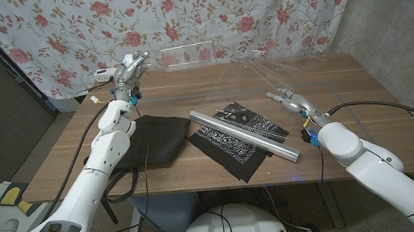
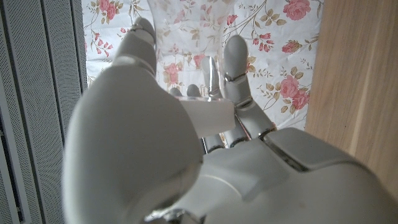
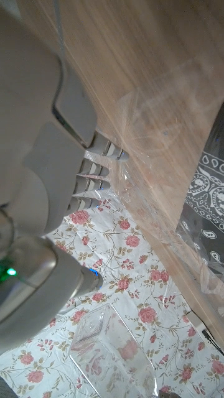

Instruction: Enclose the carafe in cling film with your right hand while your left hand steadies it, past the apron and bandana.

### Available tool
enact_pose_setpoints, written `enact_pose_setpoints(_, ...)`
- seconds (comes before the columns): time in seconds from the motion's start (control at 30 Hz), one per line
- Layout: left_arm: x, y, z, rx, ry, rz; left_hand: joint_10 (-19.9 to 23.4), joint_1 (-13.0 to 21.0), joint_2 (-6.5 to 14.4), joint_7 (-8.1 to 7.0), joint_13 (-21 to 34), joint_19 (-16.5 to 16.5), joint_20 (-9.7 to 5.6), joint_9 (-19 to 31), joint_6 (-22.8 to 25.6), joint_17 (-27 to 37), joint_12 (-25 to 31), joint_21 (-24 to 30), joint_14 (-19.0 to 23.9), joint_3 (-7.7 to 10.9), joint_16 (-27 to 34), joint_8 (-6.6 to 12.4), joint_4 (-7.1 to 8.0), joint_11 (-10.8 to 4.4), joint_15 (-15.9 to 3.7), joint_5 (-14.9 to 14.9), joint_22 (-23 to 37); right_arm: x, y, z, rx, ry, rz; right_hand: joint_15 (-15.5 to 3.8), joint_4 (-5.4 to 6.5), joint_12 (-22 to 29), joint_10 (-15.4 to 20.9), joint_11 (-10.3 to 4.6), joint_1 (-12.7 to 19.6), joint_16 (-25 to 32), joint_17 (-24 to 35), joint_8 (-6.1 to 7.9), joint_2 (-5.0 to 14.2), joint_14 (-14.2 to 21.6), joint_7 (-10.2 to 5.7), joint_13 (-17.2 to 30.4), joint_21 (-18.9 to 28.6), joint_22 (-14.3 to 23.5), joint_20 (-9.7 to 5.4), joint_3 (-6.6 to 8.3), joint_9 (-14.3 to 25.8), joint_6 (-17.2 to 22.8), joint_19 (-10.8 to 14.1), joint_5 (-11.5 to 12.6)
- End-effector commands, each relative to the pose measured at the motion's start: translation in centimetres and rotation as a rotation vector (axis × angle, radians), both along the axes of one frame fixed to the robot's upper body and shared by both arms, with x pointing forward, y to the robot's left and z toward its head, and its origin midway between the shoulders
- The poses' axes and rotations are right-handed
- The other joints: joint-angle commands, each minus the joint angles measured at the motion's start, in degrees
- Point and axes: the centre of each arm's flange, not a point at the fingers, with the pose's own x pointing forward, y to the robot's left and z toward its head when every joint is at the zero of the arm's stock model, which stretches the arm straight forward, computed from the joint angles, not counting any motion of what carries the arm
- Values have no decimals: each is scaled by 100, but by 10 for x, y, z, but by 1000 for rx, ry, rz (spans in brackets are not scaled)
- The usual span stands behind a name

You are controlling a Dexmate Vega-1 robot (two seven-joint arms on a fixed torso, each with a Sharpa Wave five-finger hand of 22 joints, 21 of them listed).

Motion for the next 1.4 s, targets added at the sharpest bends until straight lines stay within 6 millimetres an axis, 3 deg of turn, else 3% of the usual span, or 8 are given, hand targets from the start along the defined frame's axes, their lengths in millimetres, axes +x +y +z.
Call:
enact_pose_setpoints(0.03,3,-3,1,-2,1,-8,-5,1597,1594,-13,14,-57,-103,3,2,36,53,58,309,61,2548,43,-2,-31,-321,27,7,-11,9,-2,-57,13,-47,8,22,-3,-47,19,48,14,18,-5,34,-40,-4,31,30,17,-3,16,15,3,50,-13)
enact_pose_setpoints(0.87,7,-4,0,0,14,-10,-6,1585,1595,-11,-40,-70,-102,-71,6,-21,99,110,313,72,2605,97,-4,-38,-318,51,-31,-20,24,-10,-194,27,-105,-26,-18,50,70,-34,132,63,36,-44,26,66,-18,64,47,27,34,42,16,-56,130,-7)
enact_pose_setpoints(1.4,7,-3,1,9,17,-12,-15,1585,1589,-41,-34,-87,-102,-87,-3,-35,151,134,279,80,2640,151,-8,-29,-325,68,-67,-26,25,-20,-253,12,-165,-182,-33,165,391,-205,199,242,77,-52,-23,495,-35,110,144,28,-4,42,19,-42,520,7)
